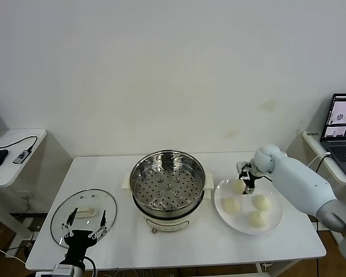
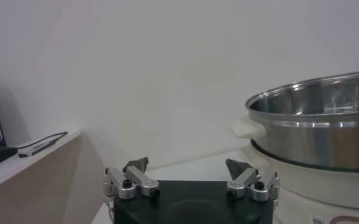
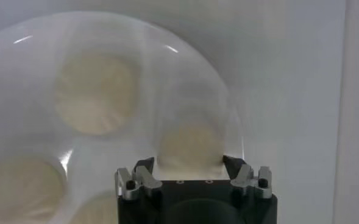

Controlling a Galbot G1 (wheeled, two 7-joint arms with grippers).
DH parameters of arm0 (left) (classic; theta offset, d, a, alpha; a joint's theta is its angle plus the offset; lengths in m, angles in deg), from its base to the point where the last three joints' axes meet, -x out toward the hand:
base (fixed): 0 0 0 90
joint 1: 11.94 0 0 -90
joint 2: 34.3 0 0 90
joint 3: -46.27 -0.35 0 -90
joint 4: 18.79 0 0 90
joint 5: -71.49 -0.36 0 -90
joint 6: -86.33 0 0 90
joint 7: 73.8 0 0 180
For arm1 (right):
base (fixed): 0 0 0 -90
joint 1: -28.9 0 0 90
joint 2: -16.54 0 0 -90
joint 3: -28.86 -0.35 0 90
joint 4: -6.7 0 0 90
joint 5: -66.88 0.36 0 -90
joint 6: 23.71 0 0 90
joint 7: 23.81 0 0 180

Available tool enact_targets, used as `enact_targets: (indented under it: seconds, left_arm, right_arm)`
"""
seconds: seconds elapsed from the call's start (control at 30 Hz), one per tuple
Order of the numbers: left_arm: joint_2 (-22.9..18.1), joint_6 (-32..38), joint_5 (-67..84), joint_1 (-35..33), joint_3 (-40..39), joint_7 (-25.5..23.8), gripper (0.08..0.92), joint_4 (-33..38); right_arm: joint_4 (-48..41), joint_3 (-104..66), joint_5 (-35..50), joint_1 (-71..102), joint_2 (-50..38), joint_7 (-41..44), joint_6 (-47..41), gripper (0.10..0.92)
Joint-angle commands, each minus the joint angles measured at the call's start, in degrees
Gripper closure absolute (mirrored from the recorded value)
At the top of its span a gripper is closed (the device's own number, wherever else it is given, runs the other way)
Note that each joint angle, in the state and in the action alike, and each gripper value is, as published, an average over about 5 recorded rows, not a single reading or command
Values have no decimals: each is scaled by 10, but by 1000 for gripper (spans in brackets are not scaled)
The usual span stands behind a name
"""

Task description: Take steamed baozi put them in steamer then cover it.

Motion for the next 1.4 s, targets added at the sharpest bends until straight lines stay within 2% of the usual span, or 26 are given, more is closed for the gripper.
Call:
enact_targets:
  seconds: [0.03,0.4,0.63,0.83,1.1,1.4]
  left_arm:
    - [-1,0,0,0,-1,0,177,1]
    - [0,-1,2,-3,0,1,177,7]
    - [3,-7,31,-4,-4,5,177,7]
    - [7,-6,54,-7,-7,8,177,10]
    - [11,-5,65,-13,-11,9,177,15]
    - [5,-2,62,-16,-9,9,177,23]
  right_arm:
    - [-6,-2,-3,1,6,-1,-1,418]
    - [51,19,24,-19,-36,0,-8,524]
    - [154,74,110,-124,-99,5,-18,524]
    - [193,136,188,-240,-118,14,-14,517]
    - [228,238,313,-378,-64,-4,12,516]
    - [219,304,340,-395,62,-23,72,516]
